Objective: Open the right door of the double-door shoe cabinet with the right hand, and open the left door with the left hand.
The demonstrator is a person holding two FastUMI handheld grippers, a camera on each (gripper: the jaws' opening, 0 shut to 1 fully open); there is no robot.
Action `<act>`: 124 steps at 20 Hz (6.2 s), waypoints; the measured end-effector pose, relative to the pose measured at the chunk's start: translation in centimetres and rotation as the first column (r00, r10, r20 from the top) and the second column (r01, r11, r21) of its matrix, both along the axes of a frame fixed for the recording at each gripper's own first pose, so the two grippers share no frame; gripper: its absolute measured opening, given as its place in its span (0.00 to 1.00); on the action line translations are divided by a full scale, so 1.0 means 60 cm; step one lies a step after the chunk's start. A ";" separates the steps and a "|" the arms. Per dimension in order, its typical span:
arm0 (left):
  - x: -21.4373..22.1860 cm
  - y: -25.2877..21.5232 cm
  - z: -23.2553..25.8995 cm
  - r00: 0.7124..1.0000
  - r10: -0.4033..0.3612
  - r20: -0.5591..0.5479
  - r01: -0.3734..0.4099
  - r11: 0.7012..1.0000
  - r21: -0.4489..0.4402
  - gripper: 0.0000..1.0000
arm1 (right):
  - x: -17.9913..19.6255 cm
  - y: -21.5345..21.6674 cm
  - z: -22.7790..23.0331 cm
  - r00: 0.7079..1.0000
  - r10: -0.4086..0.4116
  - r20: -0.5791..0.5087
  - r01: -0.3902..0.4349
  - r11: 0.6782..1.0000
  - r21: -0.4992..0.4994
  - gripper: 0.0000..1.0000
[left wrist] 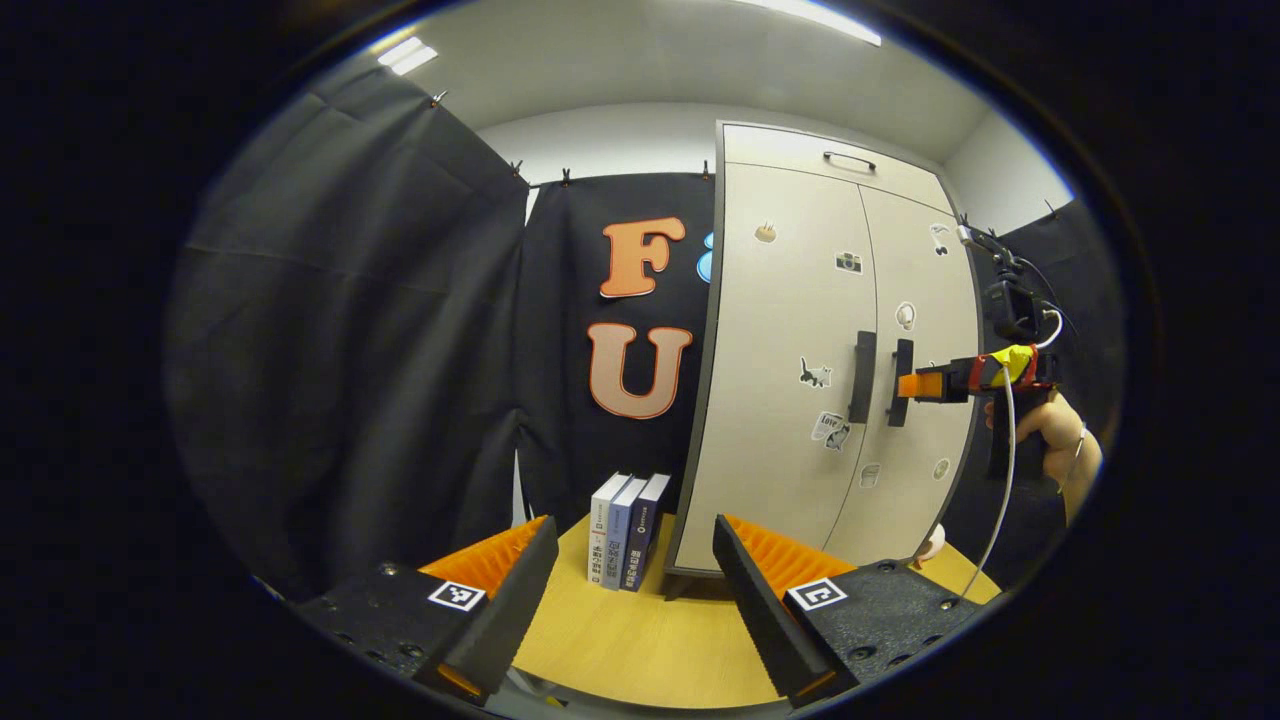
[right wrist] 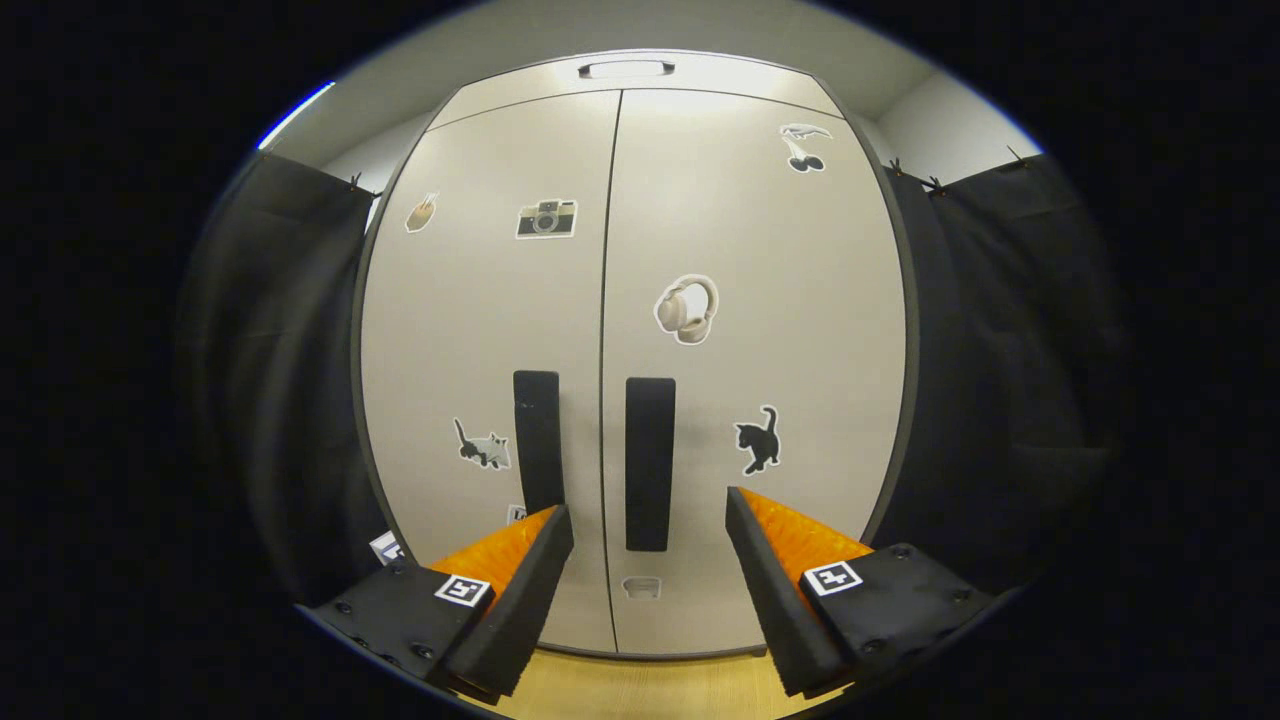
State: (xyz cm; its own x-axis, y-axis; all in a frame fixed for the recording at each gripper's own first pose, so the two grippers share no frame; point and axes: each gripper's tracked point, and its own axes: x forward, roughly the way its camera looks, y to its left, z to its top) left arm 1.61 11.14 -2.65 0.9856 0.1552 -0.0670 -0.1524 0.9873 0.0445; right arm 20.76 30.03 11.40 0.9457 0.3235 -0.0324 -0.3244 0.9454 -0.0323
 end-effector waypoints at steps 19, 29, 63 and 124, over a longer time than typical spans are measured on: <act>0.019 0.031 0.002 0.999 0.029 -0.035 -0.028 1.000 0.012 0.95 | 0.093 0.034 -0.027 0.992 -0.045 -0.118 0.051 0.998 0.046 0.39; -0.027 0.016 -0.012 0.999 0.008 -0.040 -0.008 1.000 -0.007 0.95 | 0.062 0.019 -0.026 0.996 -0.005 -0.093 0.007 1.000 0.023 0.21; -0.102 -0.163 0.043 0.996 -0.089 0.025 0.090 0.996 -0.005 0.95 | -0.011 -0.147 -0.022 0.997 -0.012 -0.080 0.013 1.000 0.015 0.07; 0.430 -0.454 0.060 0.978 -0.208 0.019 0.207 0.977 0.049 0.94 | 0.007 -0.296 0.003 0.988 -0.153 -0.021 0.154 0.981 0.116 1.00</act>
